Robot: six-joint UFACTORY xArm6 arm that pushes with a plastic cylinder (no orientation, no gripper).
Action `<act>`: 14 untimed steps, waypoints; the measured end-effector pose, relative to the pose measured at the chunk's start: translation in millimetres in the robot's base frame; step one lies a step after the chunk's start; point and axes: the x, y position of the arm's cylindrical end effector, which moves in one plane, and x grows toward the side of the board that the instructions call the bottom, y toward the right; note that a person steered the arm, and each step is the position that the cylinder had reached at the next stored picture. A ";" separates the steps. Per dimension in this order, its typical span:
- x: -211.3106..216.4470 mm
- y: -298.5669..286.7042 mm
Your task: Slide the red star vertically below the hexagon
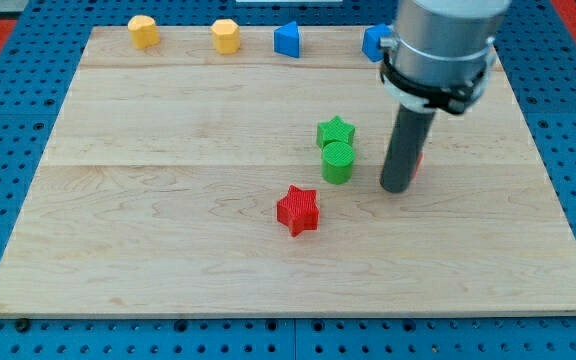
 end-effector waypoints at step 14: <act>-64.9 -243.1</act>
